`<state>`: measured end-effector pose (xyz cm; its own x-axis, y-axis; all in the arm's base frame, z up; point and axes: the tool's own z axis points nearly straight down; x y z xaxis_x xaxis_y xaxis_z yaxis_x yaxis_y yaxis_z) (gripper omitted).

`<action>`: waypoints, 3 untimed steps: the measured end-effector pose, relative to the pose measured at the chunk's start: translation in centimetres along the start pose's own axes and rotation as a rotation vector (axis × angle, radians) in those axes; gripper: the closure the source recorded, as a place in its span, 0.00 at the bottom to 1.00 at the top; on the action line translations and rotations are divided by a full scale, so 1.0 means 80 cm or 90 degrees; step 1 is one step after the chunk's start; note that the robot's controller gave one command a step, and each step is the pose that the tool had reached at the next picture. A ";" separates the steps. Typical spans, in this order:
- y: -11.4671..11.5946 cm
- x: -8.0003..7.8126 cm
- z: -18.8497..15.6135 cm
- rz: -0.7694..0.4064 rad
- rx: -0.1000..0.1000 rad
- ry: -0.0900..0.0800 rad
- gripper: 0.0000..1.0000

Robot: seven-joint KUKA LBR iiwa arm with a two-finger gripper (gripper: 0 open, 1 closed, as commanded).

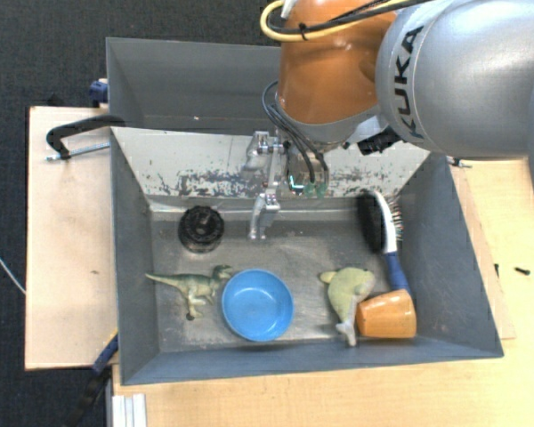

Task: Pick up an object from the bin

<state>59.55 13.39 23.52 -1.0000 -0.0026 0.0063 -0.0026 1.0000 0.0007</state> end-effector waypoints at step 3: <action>-0.011 0.085 0.158 -0.386 0.000 -0.009 0.00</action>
Offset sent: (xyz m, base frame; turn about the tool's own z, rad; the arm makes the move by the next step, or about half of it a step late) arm -0.0900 -0.0282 -0.1652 -0.2650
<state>52.71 12.52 10.89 -0.8202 -0.5720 -0.0084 -0.5720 0.8203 -0.0006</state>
